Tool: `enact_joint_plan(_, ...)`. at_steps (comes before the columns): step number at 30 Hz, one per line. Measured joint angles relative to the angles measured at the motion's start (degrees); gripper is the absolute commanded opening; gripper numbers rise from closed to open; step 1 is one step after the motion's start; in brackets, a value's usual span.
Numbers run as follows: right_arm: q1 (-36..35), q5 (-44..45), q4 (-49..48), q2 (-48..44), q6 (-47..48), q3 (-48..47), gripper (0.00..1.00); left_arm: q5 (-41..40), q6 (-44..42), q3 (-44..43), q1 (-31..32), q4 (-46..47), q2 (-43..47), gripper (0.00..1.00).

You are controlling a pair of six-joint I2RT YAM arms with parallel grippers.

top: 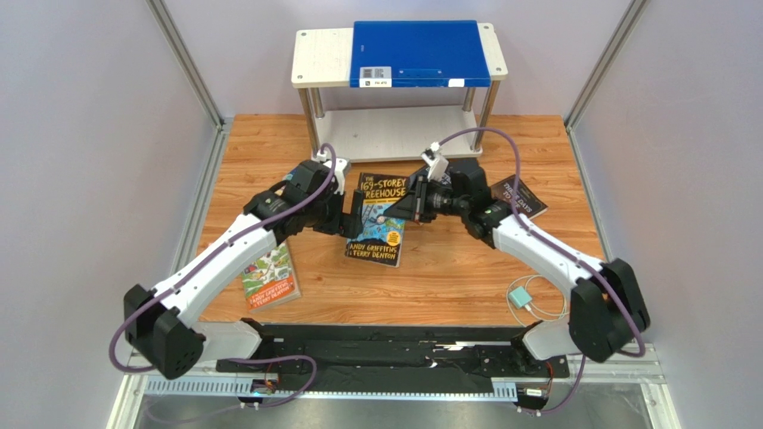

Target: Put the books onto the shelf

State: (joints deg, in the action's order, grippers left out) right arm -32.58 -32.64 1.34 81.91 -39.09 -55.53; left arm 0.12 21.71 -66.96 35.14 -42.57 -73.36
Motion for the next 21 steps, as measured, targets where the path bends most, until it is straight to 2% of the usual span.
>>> enact_joint_plan(7, 3.04, -6.32, -2.51, -8.74, 0.39, 0.35, 0.00, 11.82, 0.37, 10.25, -0.02, 12.39, 10.91, 0.99)
enact_joint_plan(10, 3.02, -8.04, -2.69, -10.12, 0.37, 1.01, 0.00, 17.49, 1.22, 12.28, -0.02, 18.01, 12.94, 0.95)
enact_joint_plan(11, 3.02, -8.63, -2.80, -10.49, 0.31, 1.31, 0.00, 19.54, 1.62, 12.76, -0.04, 19.93, 13.07, 0.90)
enact_joint_plan(12, 3.02, -9.29, -2.89, -10.75, 0.17, 1.44, 0.00, 21.31, 1.99, 13.20, -0.04, 21.77, 13.05, 0.83)
enact_joint_plan(13, 2.99, -9.64, -3.15, -10.86, 0.09, 1.55, 0.00, 22.80, 2.29, 13.70, -0.02, 23.34, 13.03, 0.71)
enact_joint_plan(14, 2.97, -10.08, -3.52, -10.86, -0.09, 1.62, 0.00, 24.76, 2.78, 14.47, -0.04, 25.35, 13.03, 0.47)
enact_joint_plan(15, 2.97, -10.49, -3.85, -10.86, -0.13, 1.62, 0.01, 25.92, 3.56, 14.91, -0.04, 26.47, 13.03, 0.18)
enact_joint_plan(16, 2.99, -11.04, -3.91, -10.88, 0.00, 1.62, 0.06, 26.38, 4.02, 15.47, -0.07, 27.39, 13.03, 0.00)
enact_joint_plan(17, 3.23, -11.08, -3.50, -11.02, 0.44, 1.62, 0.25, 27.06, 5.05, 15.80, -0.61, 28.00, 13.03, 0.00)
enact_joint_plan(19, 3.82, -9.68, -2.56, -11.02, 1.70, 1.51, 0.53, 27.96, 6.01, 15.65, -1.09, 29.20, 12.96, 0.00)
enact_joint_plan(21, 3.72, -7.80, -0.24, -11.32, 2.27, 1.14, 1.00, 28.28, 5.75, 15.43, -0.94, 28.92, 12.61, 0.00)
